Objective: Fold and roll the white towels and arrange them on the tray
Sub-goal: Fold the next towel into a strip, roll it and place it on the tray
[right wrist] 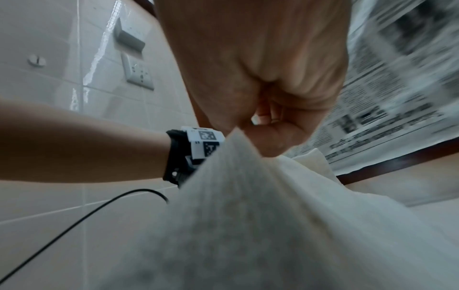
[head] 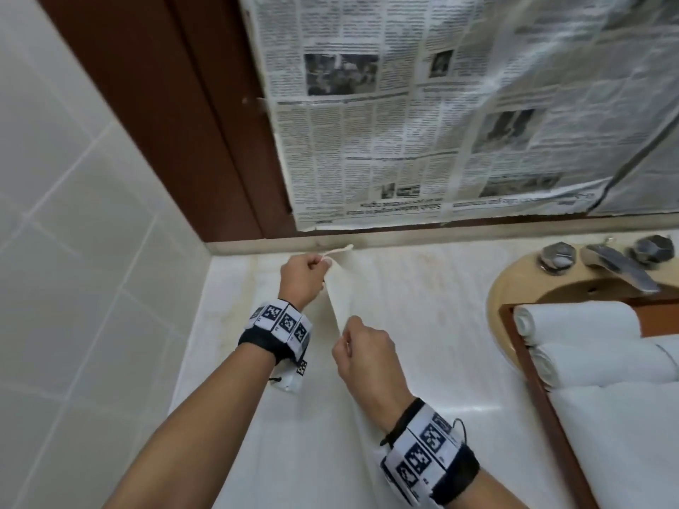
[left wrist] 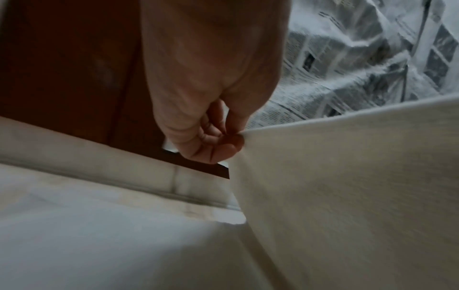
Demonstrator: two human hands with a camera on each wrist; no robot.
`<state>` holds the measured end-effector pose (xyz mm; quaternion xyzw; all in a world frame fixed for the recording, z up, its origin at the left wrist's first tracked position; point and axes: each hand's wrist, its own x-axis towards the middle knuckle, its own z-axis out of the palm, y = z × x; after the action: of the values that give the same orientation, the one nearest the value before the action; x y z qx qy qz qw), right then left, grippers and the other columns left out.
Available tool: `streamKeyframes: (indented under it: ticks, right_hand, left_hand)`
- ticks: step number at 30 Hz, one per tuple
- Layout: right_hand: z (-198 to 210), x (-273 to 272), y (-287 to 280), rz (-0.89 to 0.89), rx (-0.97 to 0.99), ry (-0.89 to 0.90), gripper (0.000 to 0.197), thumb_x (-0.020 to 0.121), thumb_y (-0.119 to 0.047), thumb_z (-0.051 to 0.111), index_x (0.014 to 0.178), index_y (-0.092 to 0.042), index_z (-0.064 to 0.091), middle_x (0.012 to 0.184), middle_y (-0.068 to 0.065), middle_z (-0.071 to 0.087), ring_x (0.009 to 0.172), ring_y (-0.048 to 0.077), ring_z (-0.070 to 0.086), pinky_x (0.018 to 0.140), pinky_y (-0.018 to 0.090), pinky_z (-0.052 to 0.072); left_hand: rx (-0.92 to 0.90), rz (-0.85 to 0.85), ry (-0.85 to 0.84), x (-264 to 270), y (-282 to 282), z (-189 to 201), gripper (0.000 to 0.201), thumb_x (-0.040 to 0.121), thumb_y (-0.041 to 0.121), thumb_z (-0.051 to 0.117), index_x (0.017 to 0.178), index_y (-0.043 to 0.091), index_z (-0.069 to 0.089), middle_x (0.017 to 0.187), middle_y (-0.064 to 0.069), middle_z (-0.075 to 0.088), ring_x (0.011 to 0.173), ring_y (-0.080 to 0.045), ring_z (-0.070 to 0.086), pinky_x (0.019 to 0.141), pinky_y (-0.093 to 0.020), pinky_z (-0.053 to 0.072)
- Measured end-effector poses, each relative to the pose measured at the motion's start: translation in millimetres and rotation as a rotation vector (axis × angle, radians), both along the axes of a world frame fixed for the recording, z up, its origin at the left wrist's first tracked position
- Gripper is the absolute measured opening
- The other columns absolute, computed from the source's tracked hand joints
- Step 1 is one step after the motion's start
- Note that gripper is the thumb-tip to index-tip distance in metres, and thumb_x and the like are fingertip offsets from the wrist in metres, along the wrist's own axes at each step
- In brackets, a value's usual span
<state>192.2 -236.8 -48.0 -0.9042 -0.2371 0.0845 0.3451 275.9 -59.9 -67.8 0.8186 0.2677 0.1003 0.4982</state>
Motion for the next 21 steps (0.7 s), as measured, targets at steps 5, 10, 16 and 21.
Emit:
streamKeyframes:
  ticks: [5, 10, 16, 21]
  right_hand:
    - [-19, -17, 86, 0.106, -0.052, 0.049, 0.010, 0.094, -0.016, 0.047, 0.087, -0.015, 0.040, 0.084, 0.011, 0.062, 0.072, 0.029, 0.055, 0.059, 0.034, 0.031]
    - [-53, -28, 142, 0.142, -0.149, 0.118, 0.013, 0.096, -0.016, 0.044, 0.103, -0.006, 0.050, 0.095, 0.016, 0.064, 0.082, 0.034, 0.059, 0.062, 0.034, 0.030]
    - [-88, -39, 165, 0.134, -0.210, 0.191, 0.006, 0.095, -0.016, 0.043, 0.092, -0.013, 0.039, 0.094, 0.015, 0.063, 0.071, 0.028, 0.046, 0.060, 0.034, 0.032]
    - [-101, -42, 167, 0.144, -0.205, 0.229, 0.012, 0.096, -0.021, 0.044, 0.094, -0.009, 0.045, 0.092, 0.014, 0.062, 0.074, 0.030, 0.050, 0.059, 0.034, 0.033]
  left_hand:
    - [0.069, 0.076, 0.080, -35, 92, -24, 0.022, 0.093, 0.030, 0.066, 0.081, 0.014, 0.074, 0.073, -0.005, 0.071, 0.078, -0.027, 0.070, 0.082, -0.040, 0.059]
    - [0.132, 0.071, 0.231, -57, 140, -74, 0.029, 0.096, 0.028, 0.062, 0.072, 0.011, 0.065, 0.071, -0.007, 0.065, 0.086, -0.033, 0.064, 0.076, -0.031, 0.045]
    - [0.133, 0.087, 0.251, -59, 154, -100, 0.031, 0.096, 0.027, 0.064, 0.071, 0.009, 0.060, 0.059, 0.003, 0.053, 0.072, -0.022, 0.052, 0.067, -0.026, 0.032]
    - [0.122, 0.110, 0.217, -54, 154, -106, 0.017, 0.093, 0.026, 0.068, 0.086, 0.011, 0.067, 0.068, 0.003, 0.058, 0.077, -0.018, 0.055, 0.075, -0.019, 0.036]
